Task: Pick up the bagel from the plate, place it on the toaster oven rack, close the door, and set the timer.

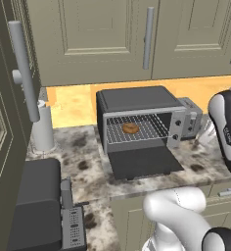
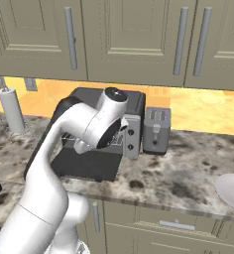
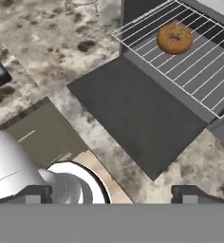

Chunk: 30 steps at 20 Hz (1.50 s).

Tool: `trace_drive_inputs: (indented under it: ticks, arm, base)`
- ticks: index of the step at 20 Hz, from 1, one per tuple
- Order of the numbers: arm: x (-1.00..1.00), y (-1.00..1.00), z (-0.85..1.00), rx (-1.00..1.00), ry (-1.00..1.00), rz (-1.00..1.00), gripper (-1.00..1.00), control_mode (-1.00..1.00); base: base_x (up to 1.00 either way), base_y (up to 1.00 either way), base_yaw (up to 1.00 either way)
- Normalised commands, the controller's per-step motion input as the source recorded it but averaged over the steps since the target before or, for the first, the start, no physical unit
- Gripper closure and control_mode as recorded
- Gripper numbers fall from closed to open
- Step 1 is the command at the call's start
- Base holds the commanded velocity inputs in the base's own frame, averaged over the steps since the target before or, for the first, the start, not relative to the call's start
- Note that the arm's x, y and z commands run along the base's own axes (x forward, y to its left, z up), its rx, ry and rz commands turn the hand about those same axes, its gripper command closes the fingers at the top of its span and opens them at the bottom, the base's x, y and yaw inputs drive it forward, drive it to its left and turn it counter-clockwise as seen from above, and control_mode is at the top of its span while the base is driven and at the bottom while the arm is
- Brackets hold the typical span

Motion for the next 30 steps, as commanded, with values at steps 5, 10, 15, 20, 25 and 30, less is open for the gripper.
trace_drive_inputs:
  ticks: [5, 10, 15, 20, 25, 30]
  arm:
    - [-0.02, -0.38, -0.17, 0.38, 0.38, -0.39, -1.0, -1.0]
    - [-0.08, -0.13, -0.48, 0.33, 0.19, -0.33, -1.0, -1.0]
    - [0.0, 0.05, -0.41, 0.16, 0.05, -0.32, -1.0, -1.0]
    - [0.02, 0.3, -0.3, 0.03, 0.08, -0.29, -1.0, -1.0]
    - [0.16, 0.24, -0.05, -0.11, 0.13, -0.2, -1.0, -1.0]
    - [0.2, -0.02, -0.15, -0.21, 0.21, -0.18, -1.0, -1.0]
  base:
    - [0.0, 0.0, 0.0]
    - [0.0, 0.0, 0.0]
    - [0.0, 0.0, 0.0]
    - [0.0, 0.0, 0.0]
    - [0.0, 0.0, 0.0]
    - [0.0, 0.0, 0.0]
